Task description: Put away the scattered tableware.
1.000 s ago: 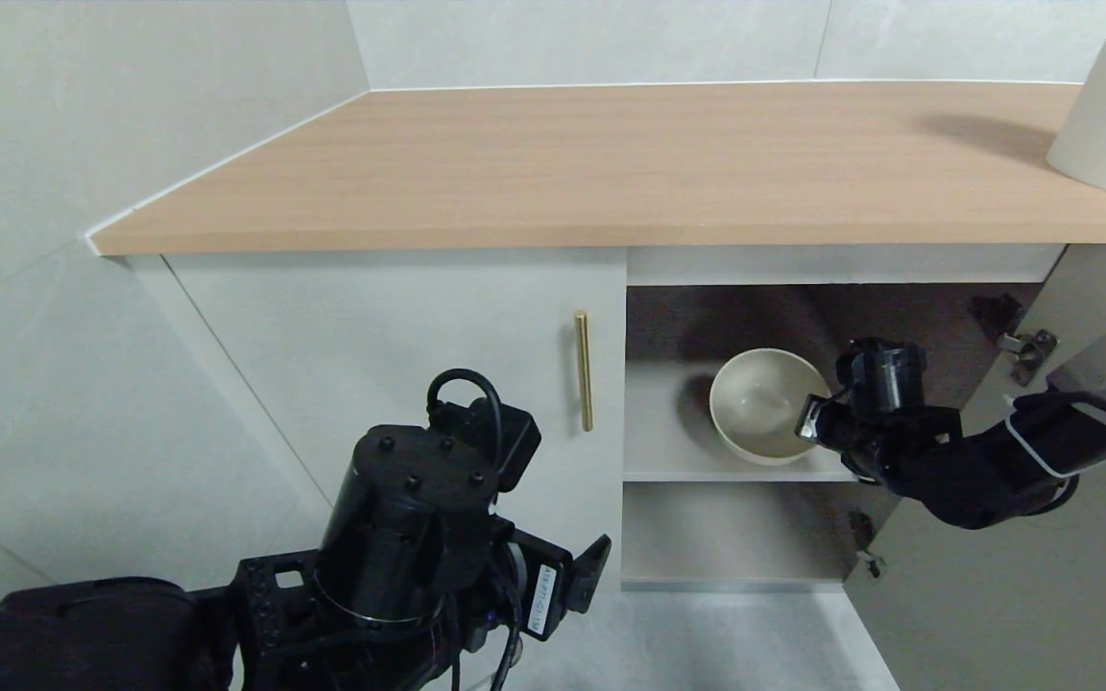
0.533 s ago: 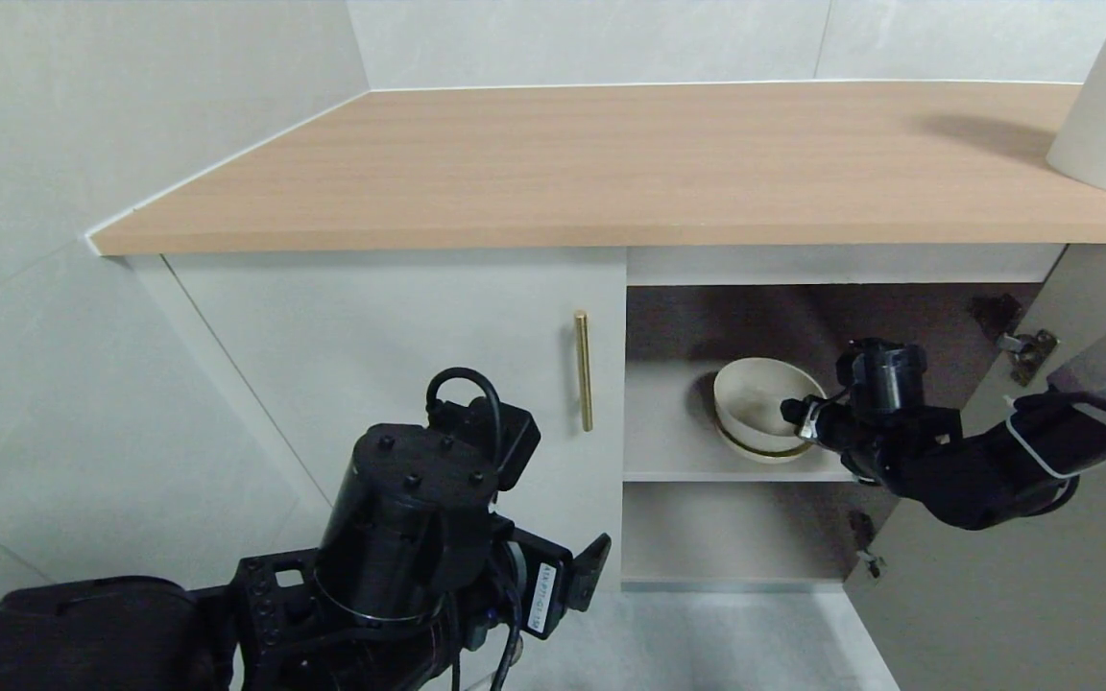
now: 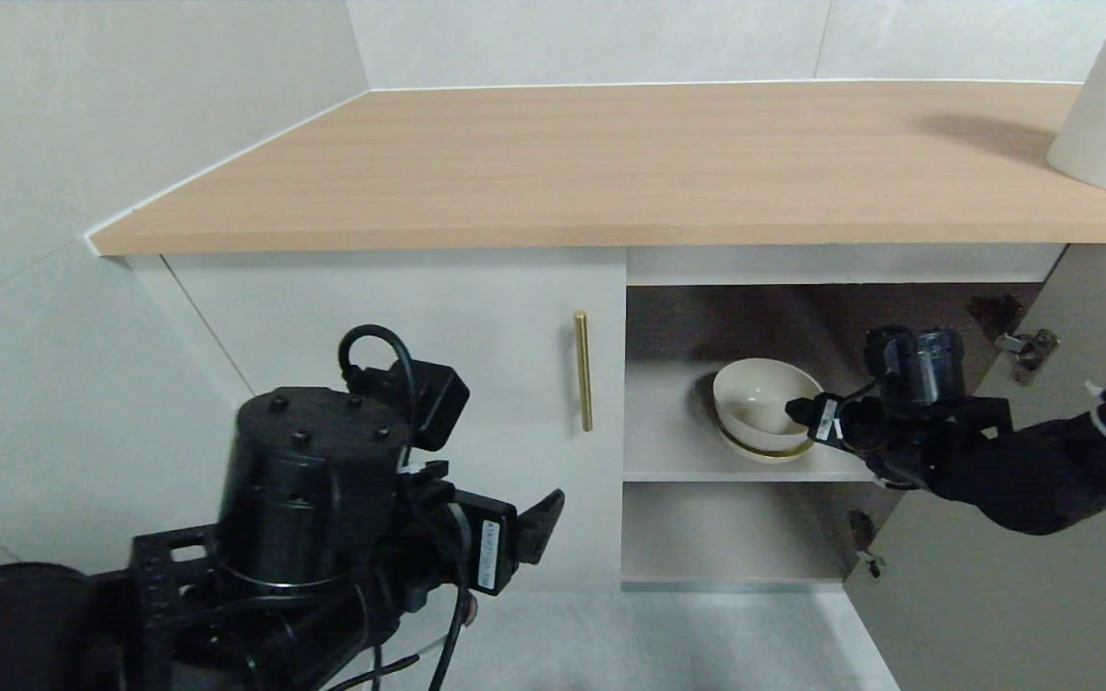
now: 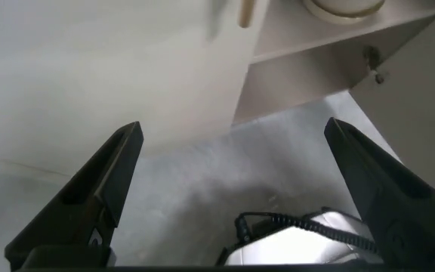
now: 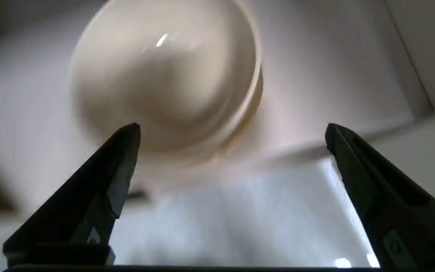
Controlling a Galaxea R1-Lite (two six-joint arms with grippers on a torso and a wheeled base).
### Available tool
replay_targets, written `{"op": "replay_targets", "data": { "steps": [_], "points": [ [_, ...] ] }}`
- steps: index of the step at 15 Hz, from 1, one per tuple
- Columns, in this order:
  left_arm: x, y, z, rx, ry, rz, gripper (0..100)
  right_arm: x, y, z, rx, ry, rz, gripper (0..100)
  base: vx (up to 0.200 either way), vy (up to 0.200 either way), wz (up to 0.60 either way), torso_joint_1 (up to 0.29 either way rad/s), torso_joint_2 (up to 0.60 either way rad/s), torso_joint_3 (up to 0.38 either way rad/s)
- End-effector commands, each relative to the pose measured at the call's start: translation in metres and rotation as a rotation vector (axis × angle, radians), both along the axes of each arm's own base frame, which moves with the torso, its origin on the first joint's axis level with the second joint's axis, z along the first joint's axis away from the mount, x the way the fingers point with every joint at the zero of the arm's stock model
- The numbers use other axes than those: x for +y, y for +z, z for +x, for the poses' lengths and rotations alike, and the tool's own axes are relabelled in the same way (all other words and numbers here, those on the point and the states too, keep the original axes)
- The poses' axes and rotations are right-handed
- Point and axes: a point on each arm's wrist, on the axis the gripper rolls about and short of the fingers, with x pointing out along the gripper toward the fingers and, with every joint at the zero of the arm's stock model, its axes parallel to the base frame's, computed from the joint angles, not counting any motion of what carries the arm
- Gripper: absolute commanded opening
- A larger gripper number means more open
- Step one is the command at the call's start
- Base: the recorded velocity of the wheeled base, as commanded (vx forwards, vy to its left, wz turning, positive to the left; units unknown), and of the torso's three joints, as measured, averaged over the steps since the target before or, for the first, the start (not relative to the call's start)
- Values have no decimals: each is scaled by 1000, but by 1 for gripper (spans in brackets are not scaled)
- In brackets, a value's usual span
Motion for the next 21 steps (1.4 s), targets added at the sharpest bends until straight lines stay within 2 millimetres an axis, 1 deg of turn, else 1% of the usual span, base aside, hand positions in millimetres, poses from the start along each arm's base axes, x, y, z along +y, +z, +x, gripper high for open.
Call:
{"op": "replay_targets", "data": {
  "steps": [1,2,4,6,7,8,10,11,13,21],
  "points": [
    [33,14,-17,-34,25,-47,100,1,51,-73,-2,162,27,100,0,0,0,0,0,0],
    [46,18,-19,-45,48,-67,100,1,65,-96,22,224,0,100,0,0,0,0,0,0],
    [68,20,-25,-63,98,-82,100,-5,78,-131,95,279,-51,100,0,0,0,0,0,0],
    [86,25,-32,-97,150,-97,100,-13,89,-158,92,301,-46,100,0,0,0,0,0,0],
    [91,27,-35,-107,168,-103,100,-17,92,-165,96,307,-45,100,0,0,0,0,0,0],
    [94,29,-38,-101,168,-97,100,-19,95,-169,89,307,-43,100,0,0,0,0,0,0],
    [95,26,-41,-83,154,-42,100,-23,97,-179,79,319,-39,100,0,0,0,0,0,0],
    [95,25,-40,-80,152,-35,100,-22,96,-184,79,337,-43,100,0,0,0,0,0,0],
    [90,22,-35,-62,145,-21,100,-22,97,-188,77,346,-44,100,0,0,0,0,0,0],
    [87,19,-33,-50,143,-9,100,-23,95,-188,84,345,-48,100,-200,0,0,5,4,2]
  ]
}}
